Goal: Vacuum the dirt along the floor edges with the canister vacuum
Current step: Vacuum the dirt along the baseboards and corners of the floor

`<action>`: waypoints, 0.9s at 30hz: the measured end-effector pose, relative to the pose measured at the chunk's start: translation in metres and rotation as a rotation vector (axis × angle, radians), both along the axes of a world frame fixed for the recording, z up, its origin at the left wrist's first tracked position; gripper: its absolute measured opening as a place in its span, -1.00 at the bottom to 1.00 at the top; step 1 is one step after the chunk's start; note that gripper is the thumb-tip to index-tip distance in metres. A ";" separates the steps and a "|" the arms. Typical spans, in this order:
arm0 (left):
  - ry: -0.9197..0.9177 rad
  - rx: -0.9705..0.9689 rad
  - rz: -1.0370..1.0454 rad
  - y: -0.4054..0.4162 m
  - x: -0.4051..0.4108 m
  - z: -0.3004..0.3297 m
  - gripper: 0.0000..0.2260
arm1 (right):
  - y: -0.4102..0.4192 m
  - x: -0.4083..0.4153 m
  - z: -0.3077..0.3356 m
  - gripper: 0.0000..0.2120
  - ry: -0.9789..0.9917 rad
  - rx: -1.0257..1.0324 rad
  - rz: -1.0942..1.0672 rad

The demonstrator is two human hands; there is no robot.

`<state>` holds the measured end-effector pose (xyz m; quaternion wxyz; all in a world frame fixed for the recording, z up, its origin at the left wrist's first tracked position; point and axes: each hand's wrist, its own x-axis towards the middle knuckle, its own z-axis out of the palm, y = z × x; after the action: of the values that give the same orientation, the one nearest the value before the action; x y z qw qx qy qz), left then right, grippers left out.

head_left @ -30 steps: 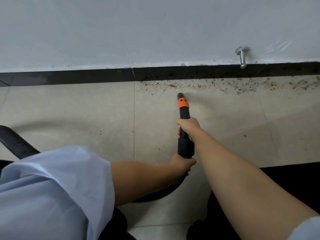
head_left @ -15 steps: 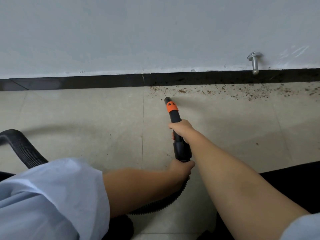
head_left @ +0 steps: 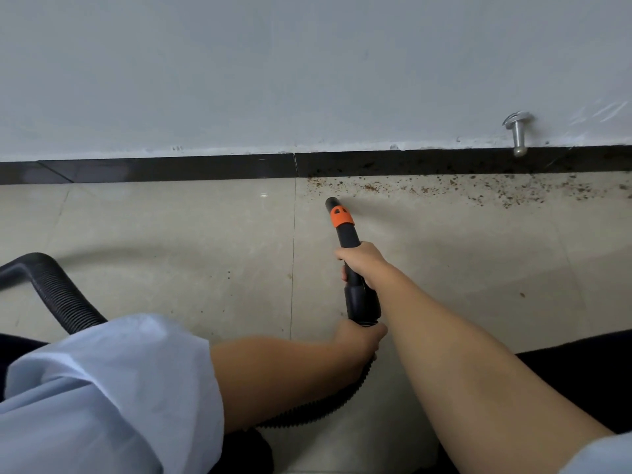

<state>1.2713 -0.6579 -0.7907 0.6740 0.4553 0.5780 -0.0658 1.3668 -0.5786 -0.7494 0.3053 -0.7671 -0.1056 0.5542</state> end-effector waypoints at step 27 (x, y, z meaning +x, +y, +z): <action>-0.064 -0.017 0.198 0.011 0.003 0.010 -0.92 | 0.020 0.000 -0.010 -0.80 0.005 0.008 0.064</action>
<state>1.2738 -0.6466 -0.7810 0.6992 0.3921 0.5977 0.0110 1.3665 -0.5581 -0.7595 0.2905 -0.7608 -0.1316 0.5652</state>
